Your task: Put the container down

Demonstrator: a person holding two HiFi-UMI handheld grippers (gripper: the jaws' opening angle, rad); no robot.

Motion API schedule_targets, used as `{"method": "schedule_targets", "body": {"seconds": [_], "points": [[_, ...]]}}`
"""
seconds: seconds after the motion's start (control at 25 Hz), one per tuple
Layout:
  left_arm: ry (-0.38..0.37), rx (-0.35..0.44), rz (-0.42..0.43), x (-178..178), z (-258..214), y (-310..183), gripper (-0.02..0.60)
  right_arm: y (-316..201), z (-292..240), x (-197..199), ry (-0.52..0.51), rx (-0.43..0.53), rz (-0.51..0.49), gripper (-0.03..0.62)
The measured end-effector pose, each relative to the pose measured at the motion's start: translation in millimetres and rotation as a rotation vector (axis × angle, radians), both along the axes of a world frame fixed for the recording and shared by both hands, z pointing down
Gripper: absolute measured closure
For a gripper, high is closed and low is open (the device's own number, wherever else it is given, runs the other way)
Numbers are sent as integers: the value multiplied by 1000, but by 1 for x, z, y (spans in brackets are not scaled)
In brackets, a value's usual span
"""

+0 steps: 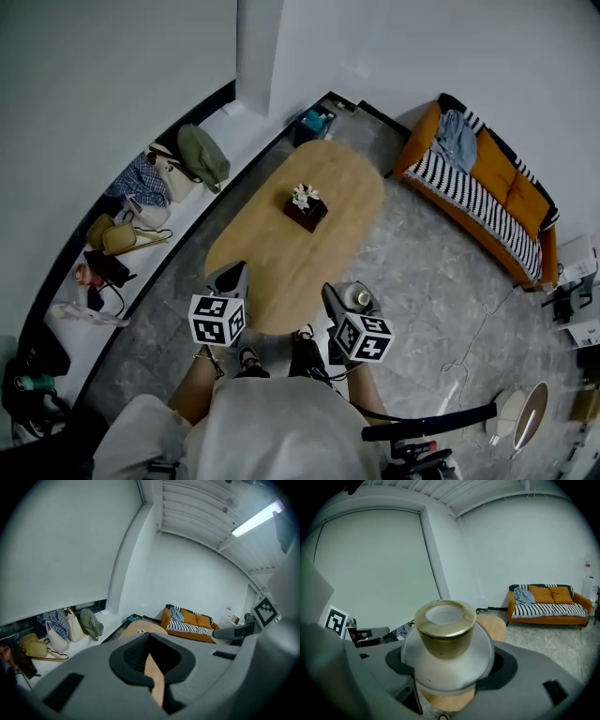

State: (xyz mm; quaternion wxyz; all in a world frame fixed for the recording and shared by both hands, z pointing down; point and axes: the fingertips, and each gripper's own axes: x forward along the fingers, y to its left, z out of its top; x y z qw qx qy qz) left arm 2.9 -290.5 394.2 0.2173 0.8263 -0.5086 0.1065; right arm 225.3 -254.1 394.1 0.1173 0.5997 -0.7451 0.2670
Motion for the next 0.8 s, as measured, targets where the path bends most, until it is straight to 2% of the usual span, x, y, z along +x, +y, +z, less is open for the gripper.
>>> {"method": "schedule_targets", "body": {"seconds": [0.16,0.28,0.52,0.8], "points": [[5,-23,-75,1,5,-16,574,-32,9,-4,-5,-20,-87,238],[11,-36,-86,12,9,-19,574,-43,12,-1,-3,-25,-127,238],[-10,-42,-82,28,16,-31,574,-51,30,5,-21,-58,-140,238],[-38,-132,-99,31,74,-28,574,-57,78,6,-30,-114,-161,238]]}}
